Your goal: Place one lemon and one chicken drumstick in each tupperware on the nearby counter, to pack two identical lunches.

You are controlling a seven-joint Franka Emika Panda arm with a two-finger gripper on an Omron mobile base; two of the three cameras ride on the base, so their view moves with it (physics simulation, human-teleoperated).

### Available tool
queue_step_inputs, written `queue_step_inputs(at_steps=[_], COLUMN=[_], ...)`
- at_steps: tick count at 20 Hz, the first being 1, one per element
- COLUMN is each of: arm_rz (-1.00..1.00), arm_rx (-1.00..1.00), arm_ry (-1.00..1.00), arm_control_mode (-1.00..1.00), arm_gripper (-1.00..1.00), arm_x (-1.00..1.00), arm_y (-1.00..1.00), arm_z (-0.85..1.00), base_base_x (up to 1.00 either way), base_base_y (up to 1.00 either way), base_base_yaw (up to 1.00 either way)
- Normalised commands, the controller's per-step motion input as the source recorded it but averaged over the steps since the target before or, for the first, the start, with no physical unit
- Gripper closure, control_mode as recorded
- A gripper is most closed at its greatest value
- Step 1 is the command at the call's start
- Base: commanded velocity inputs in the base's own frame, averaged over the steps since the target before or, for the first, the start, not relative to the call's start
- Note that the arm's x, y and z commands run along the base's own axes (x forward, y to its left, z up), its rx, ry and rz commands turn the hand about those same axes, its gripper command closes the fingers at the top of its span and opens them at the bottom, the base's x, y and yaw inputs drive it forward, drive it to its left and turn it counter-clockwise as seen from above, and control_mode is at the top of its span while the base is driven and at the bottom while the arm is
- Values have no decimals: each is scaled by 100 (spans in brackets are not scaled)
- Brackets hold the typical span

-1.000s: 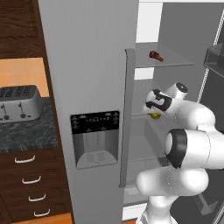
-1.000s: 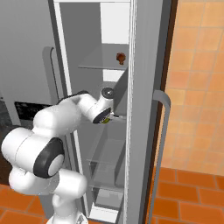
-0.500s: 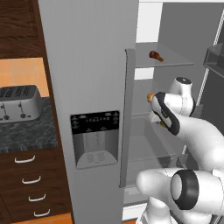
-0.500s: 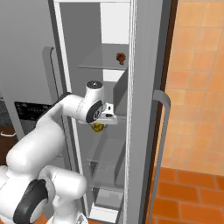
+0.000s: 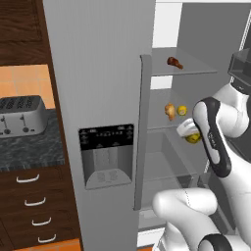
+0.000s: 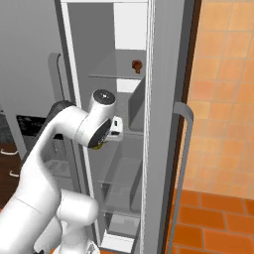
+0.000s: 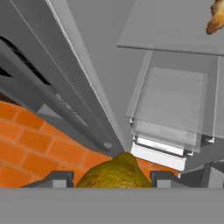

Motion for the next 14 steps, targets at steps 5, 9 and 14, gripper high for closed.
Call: queue_step_inputs(at_steps=[5, 9, 14], arm_rz=[1, 0, 0], arm_rx=[2, 1, -1], arm_ry=[2, 4, 0], arm_control_mode=[-100, -100, 100], arm_gripper=[100, 100, 100], arm_x=[-54, -24, -2], arm_y=[73, 69, 35], arm_z=[100, 98, 36], base_base_x=[0, 0, -2], base_base_y=[0, 0, 0], base_base_yaw=[0, 0, 0])
